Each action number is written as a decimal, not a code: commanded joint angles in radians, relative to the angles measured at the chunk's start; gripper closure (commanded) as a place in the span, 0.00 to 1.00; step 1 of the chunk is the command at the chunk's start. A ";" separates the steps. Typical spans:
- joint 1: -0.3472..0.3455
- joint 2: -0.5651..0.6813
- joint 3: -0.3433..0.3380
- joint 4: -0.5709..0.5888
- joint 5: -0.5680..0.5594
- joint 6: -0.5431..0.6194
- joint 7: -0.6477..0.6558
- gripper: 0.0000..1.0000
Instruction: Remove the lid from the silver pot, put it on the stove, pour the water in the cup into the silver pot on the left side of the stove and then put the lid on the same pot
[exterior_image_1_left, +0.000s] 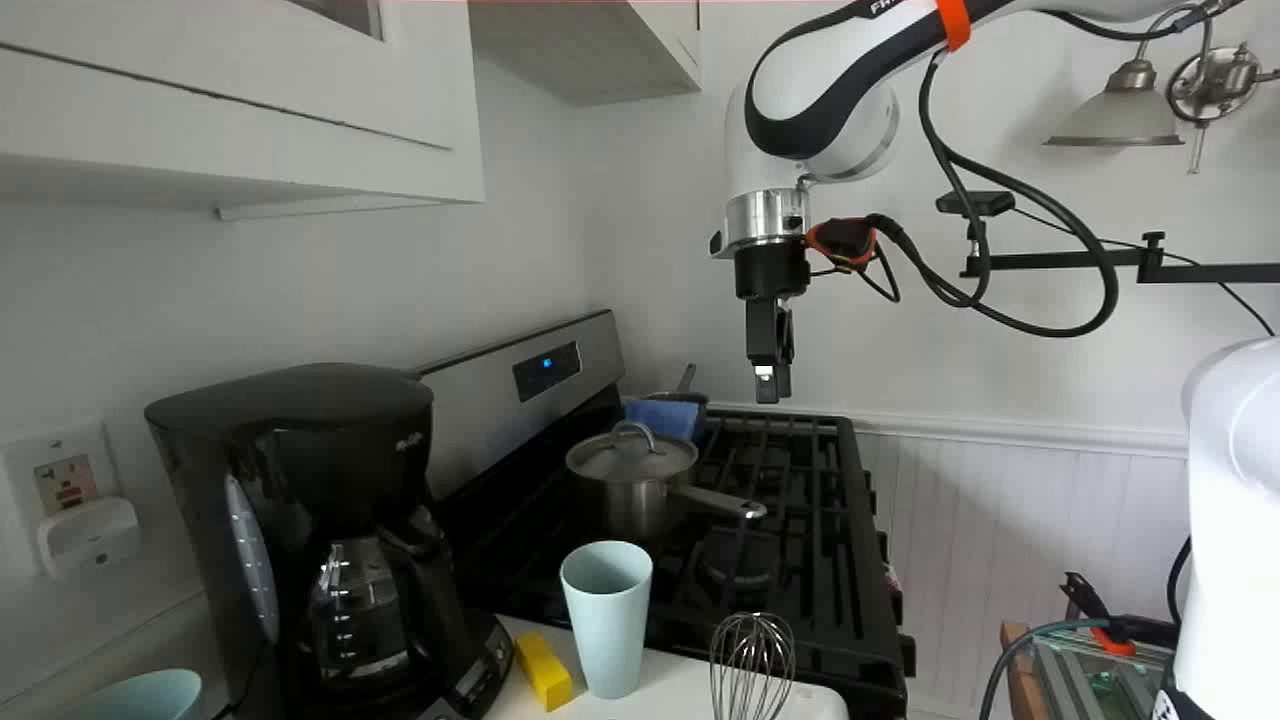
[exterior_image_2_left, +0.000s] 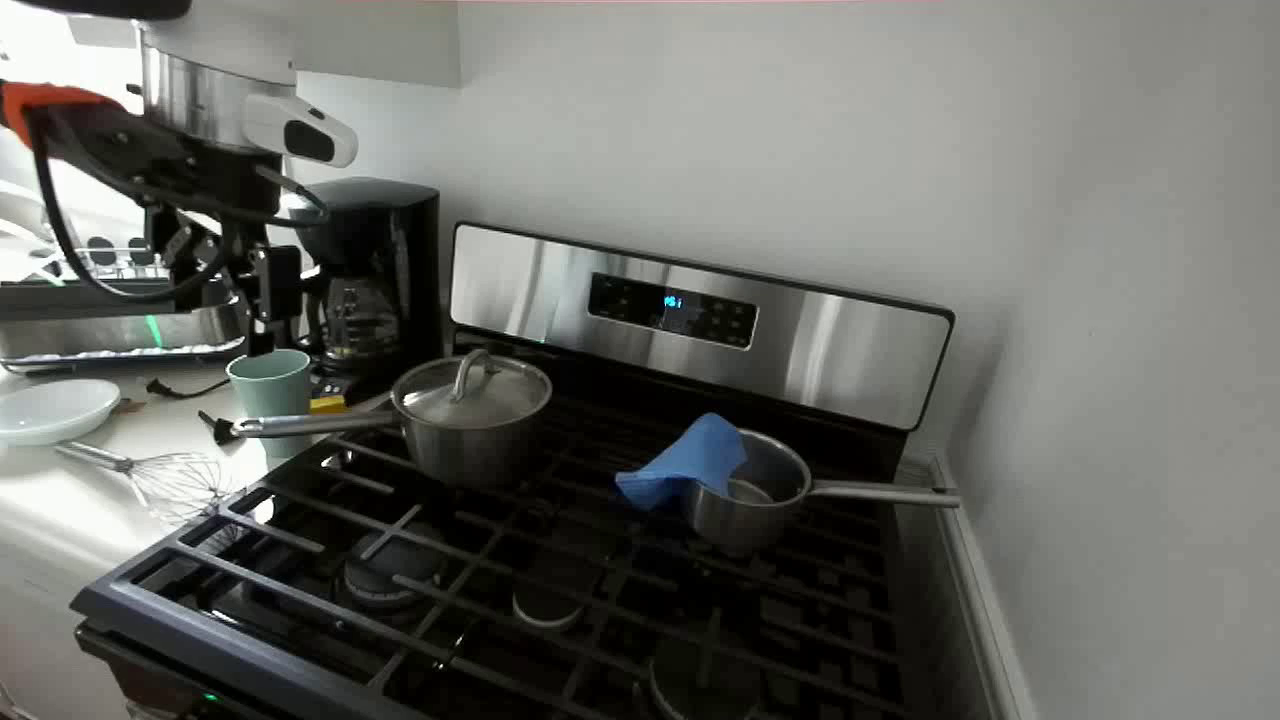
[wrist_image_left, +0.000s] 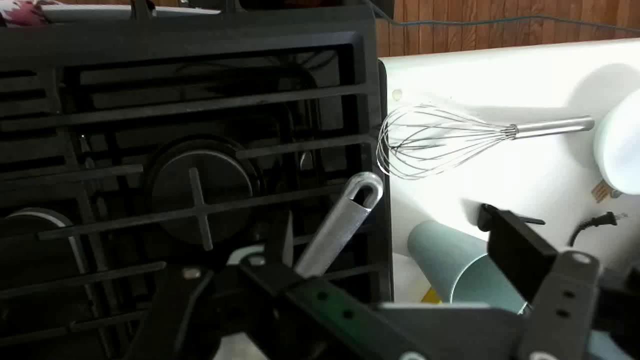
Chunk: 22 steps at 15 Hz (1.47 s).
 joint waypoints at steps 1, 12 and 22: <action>-0.024 0.003 0.021 0.002 0.009 -0.002 -0.008 0.00; -0.022 0.125 0.056 0.019 -0.013 0.405 0.005 0.00; -0.045 0.443 0.090 0.212 -0.077 0.579 0.027 0.00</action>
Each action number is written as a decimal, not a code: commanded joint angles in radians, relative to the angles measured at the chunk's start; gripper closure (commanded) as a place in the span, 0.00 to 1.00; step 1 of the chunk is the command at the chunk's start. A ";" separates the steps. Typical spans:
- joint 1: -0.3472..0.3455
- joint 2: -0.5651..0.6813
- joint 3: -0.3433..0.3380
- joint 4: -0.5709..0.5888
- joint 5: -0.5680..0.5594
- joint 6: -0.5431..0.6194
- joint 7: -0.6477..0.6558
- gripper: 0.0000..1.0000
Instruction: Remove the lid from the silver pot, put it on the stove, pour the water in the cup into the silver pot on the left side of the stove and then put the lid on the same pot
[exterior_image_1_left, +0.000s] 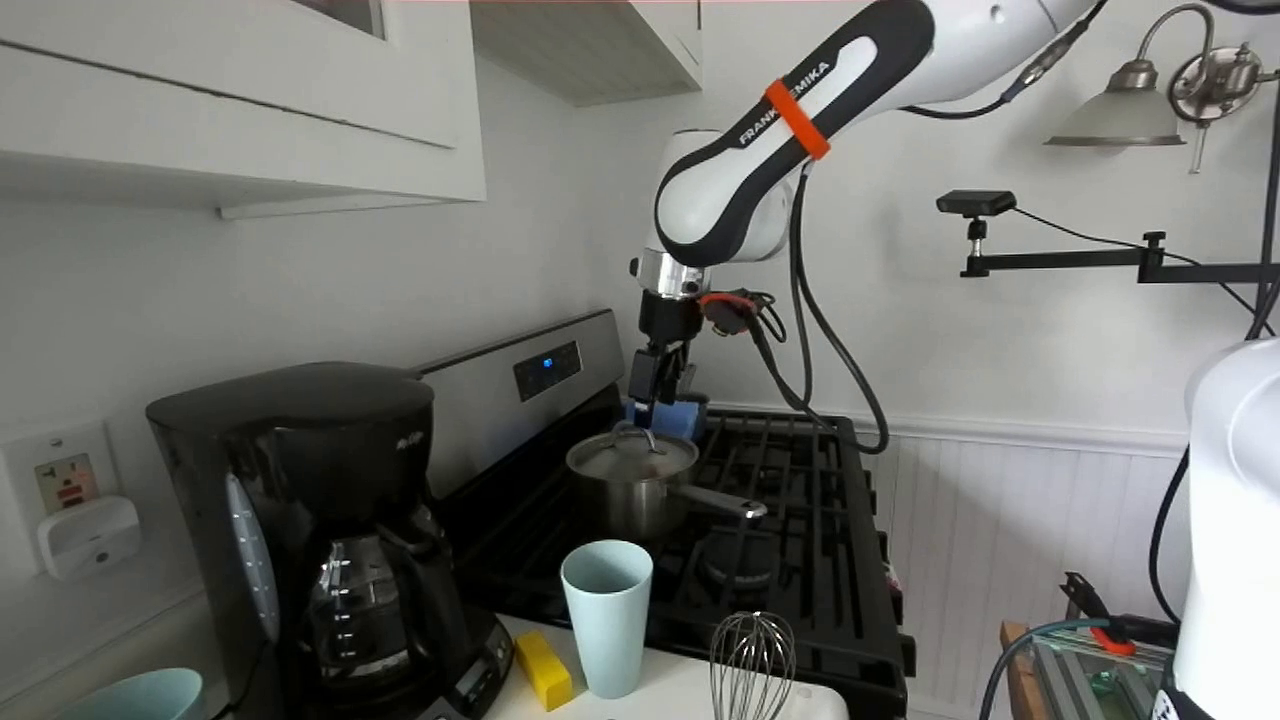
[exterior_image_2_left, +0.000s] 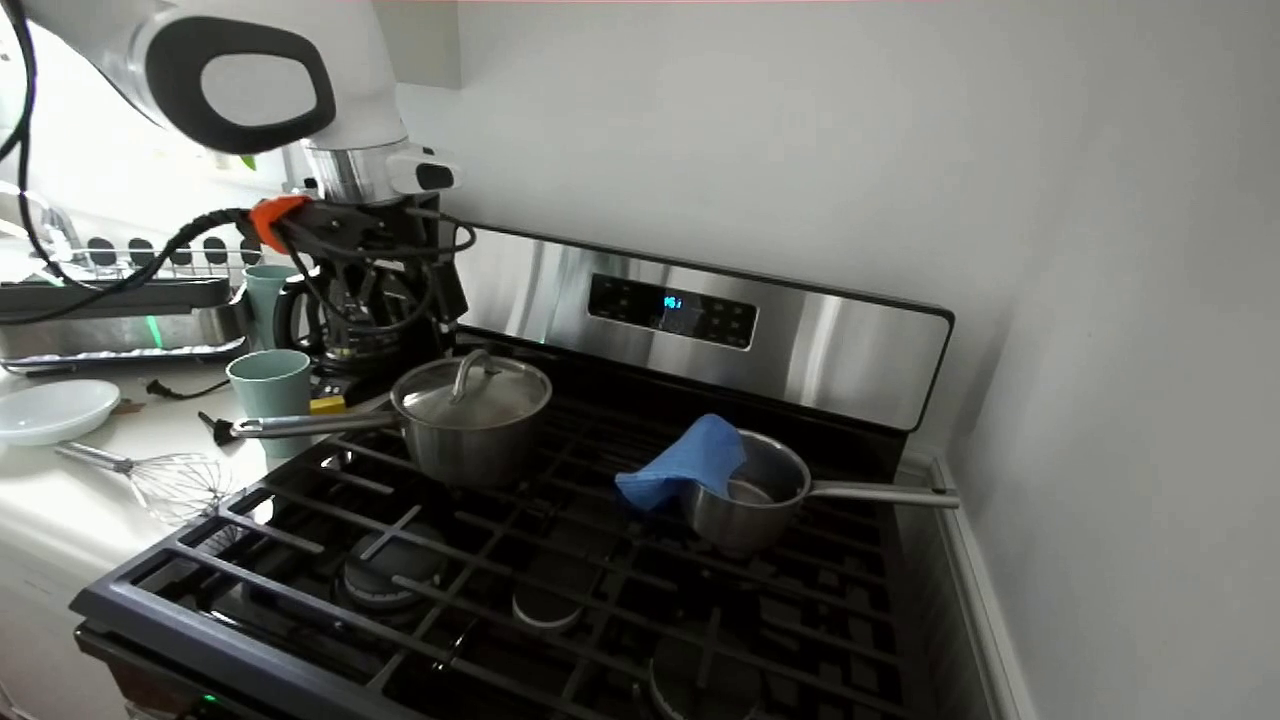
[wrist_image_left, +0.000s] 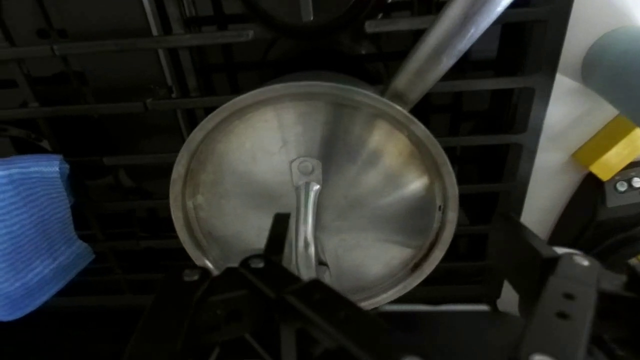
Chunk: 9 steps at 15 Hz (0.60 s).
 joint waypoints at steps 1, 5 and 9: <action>-0.027 0.125 0.023 0.117 -0.033 0.015 0.013 0.00; -0.043 0.216 0.031 0.191 -0.026 0.007 0.003 0.00; -0.067 0.272 0.039 0.241 -0.006 -0.023 -0.013 0.29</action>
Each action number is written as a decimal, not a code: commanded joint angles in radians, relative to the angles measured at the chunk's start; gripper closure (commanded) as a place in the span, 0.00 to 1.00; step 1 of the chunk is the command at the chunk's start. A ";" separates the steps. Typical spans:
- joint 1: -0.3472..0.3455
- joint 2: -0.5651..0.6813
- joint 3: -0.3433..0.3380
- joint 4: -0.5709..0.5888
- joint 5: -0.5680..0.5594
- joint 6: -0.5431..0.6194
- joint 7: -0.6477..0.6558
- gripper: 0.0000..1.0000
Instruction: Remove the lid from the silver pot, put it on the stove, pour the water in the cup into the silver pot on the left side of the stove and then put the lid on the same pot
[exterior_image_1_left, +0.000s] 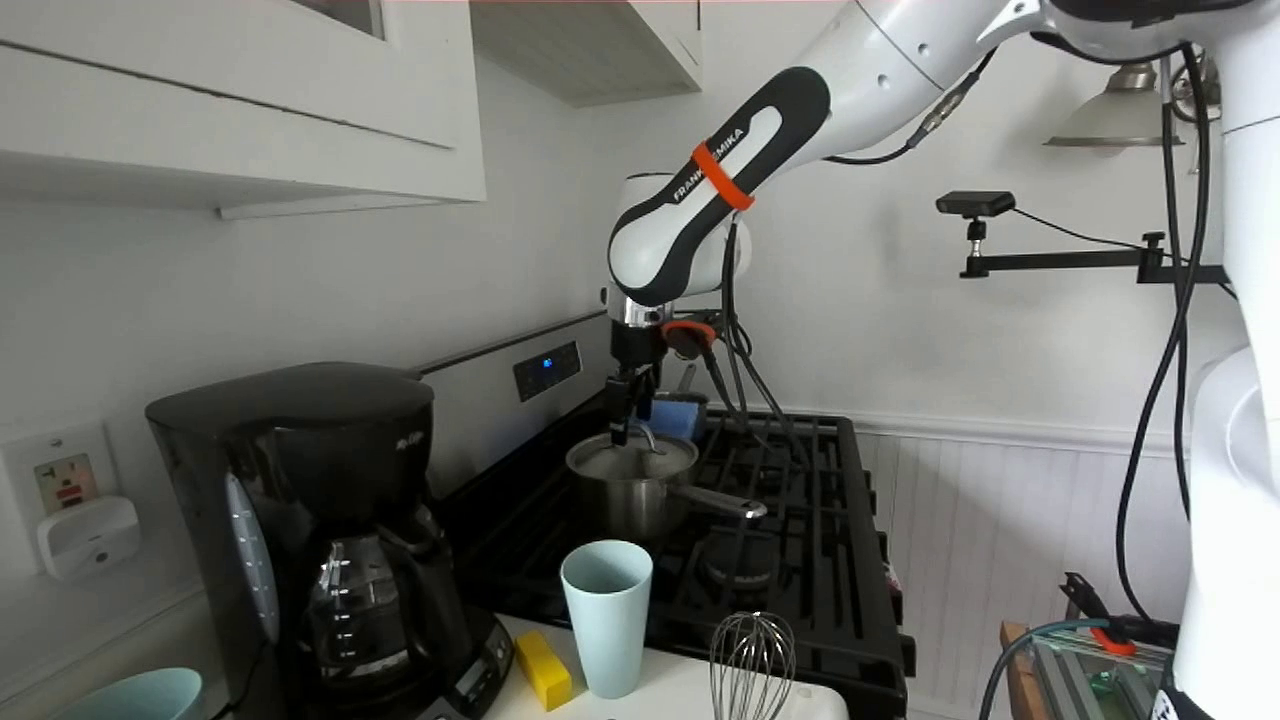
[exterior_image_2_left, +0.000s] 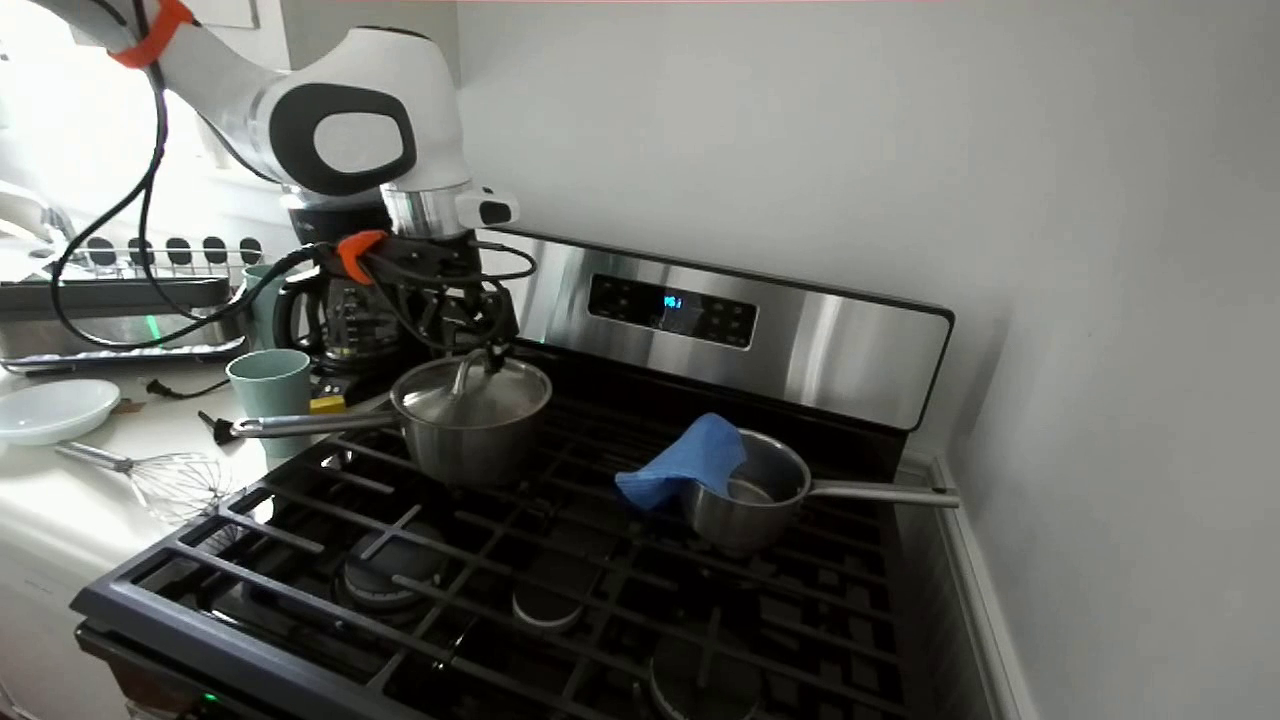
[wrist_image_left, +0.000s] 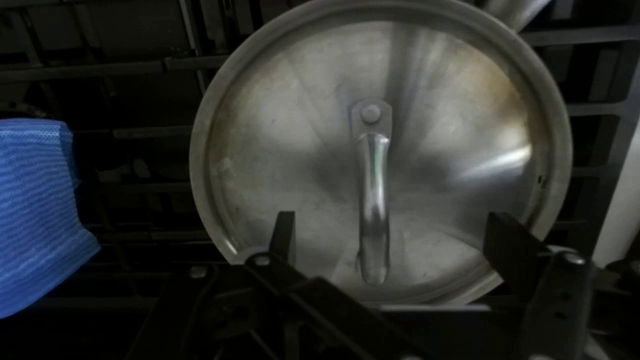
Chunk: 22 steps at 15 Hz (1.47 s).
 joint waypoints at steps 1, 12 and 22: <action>-0.042 0.058 0.027 0.066 0.008 -0.039 -0.017 0.35; -0.085 0.076 0.056 0.117 0.054 -0.119 -0.026 1.00; -0.112 -0.038 0.027 0.097 0.047 -0.179 -0.013 0.98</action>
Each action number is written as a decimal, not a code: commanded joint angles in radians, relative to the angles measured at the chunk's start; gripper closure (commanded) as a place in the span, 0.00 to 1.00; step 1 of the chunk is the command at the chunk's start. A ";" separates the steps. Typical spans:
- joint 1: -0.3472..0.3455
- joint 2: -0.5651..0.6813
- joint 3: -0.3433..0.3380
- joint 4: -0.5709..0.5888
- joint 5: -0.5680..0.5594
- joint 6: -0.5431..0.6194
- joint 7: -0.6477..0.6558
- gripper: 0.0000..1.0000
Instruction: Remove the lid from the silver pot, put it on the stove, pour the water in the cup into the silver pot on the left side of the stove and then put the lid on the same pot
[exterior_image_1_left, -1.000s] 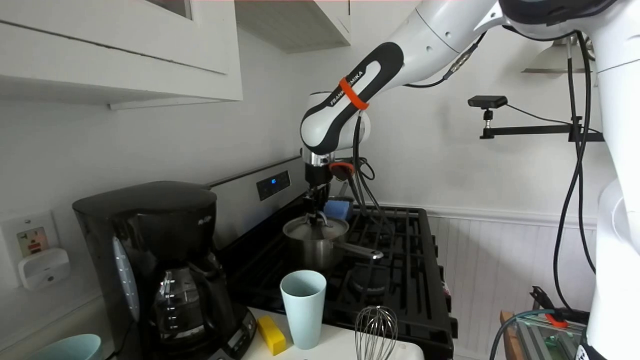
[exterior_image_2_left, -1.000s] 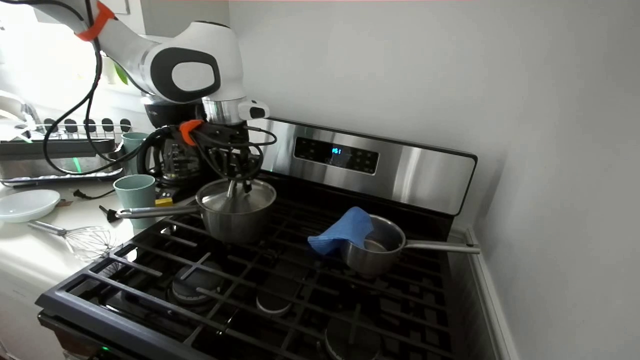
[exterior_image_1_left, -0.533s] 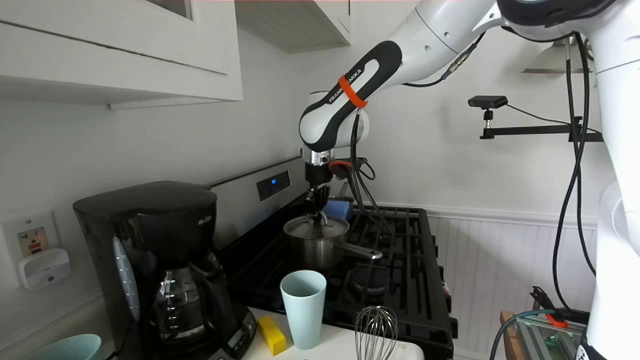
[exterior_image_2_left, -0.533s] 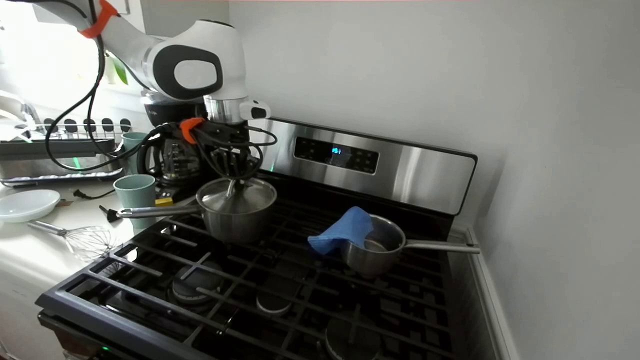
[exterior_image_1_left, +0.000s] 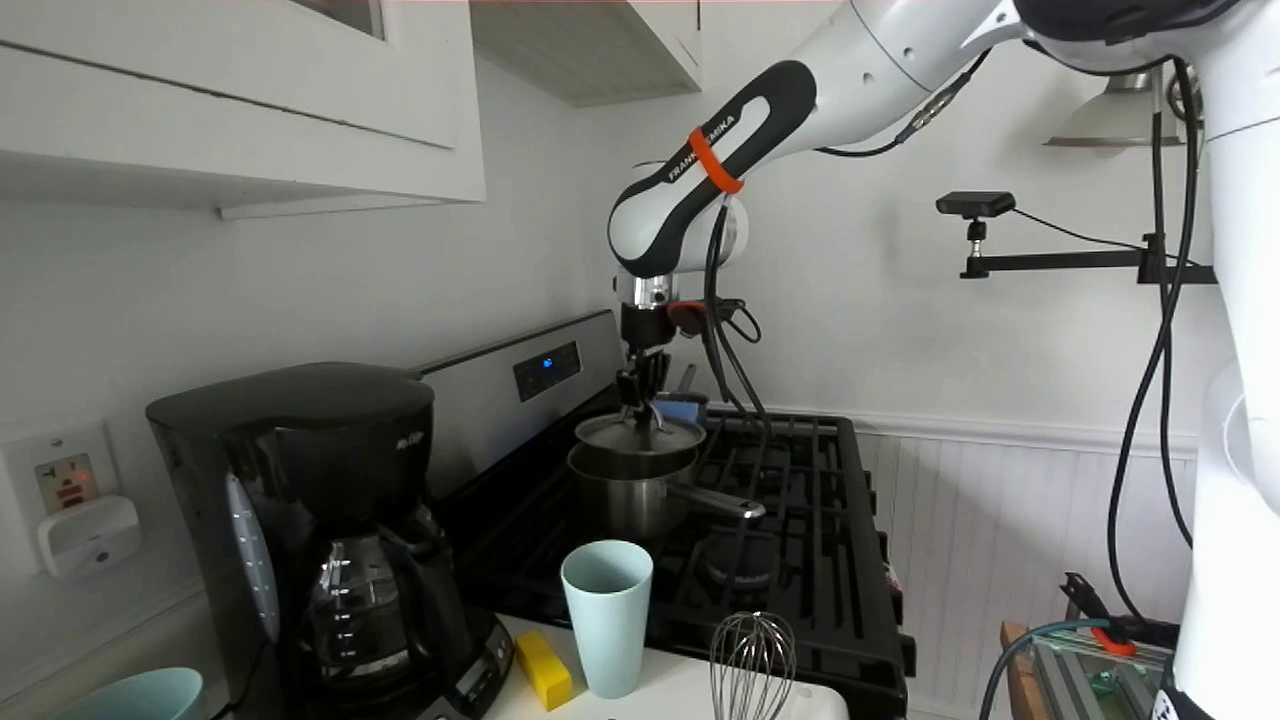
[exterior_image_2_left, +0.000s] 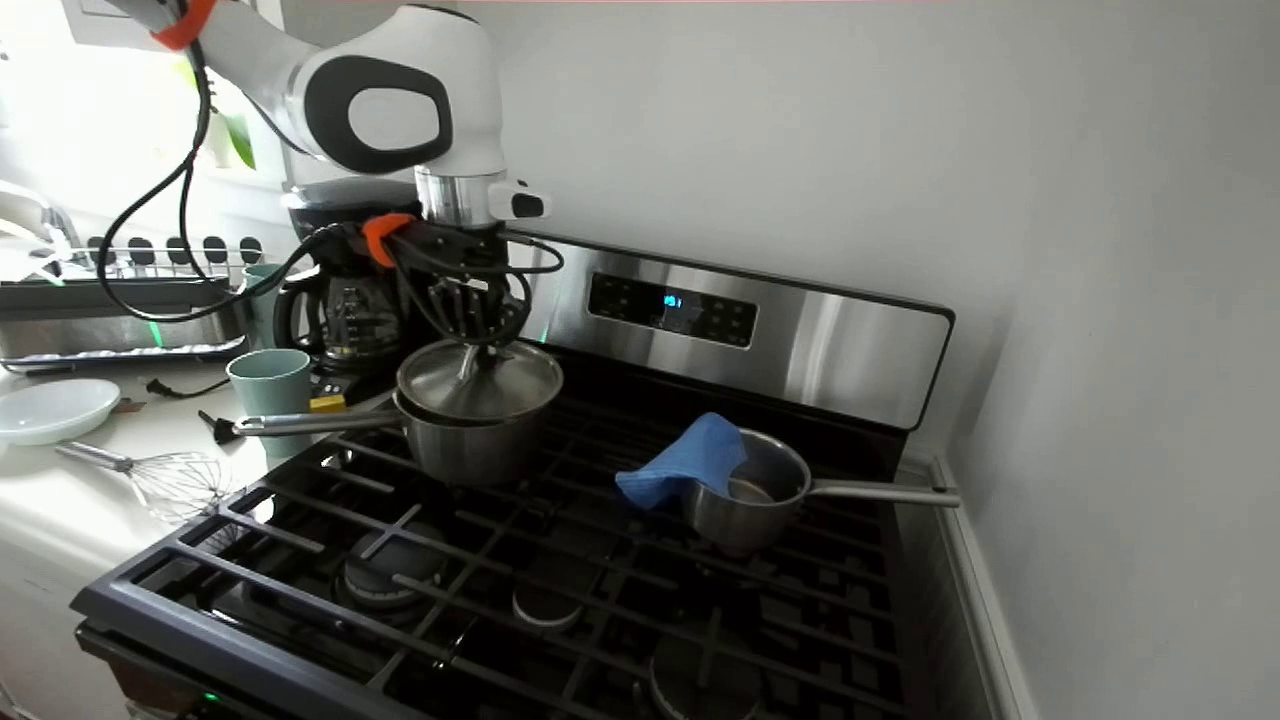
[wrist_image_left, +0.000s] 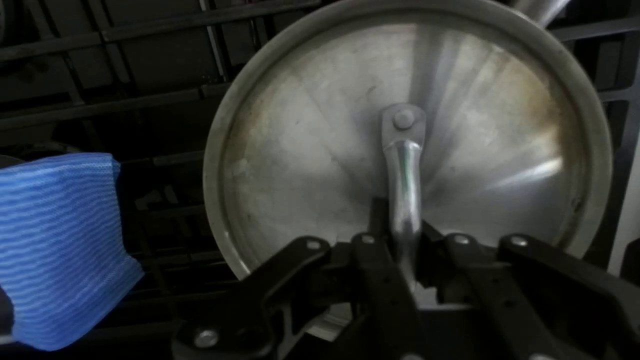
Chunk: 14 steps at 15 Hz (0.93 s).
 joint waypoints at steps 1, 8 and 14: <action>-0.023 -0.080 -0.014 -0.015 -0.016 -0.040 0.002 0.98; -0.045 -0.090 -0.049 -0.002 -0.010 -0.049 0.011 0.92; -0.071 -0.043 -0.078 0.044 -0.010 -0.054 0.094 0.98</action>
